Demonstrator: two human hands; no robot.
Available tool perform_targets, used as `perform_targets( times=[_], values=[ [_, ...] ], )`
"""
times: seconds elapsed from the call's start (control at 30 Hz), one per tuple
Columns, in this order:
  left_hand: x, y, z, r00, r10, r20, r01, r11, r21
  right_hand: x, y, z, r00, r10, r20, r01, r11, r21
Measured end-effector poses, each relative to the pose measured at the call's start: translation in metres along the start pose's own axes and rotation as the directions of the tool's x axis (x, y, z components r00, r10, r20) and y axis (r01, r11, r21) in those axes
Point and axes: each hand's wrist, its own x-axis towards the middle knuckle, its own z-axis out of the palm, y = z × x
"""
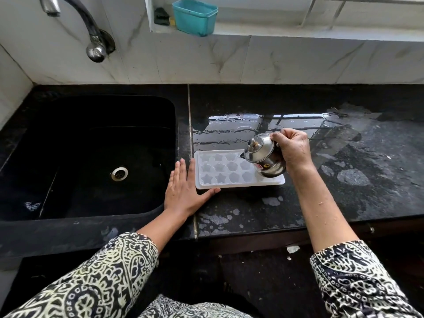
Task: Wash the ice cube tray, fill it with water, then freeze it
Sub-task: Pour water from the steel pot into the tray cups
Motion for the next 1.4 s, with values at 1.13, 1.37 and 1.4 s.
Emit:
perform_targets(
  times=[1.13,1.37,1.4],
  values=[
    [0.0,-0.001,0.002,1.0,0.003,-0.01,-0.003,1.0,0.009,-0.003,-0.001,-0.002,0.996,0.077,-0.039,-0.072,0.99,0.118],
    [0.001,-0.002,0.002,1.0,0.006,-0.016,-0.005,1.0,0.016,-0.003,0.0,-0.013,0.979,0.197,-0.049,-0.165,0.913,0.373],
    [0.001,-0.003,0.002,1.0,0.005,-0.015,-0.005,1.0,0.015,-0.002,0.001,-0.015,0.979,0.196,-0.051,-0.164,0.912,0.376]
  ],
)
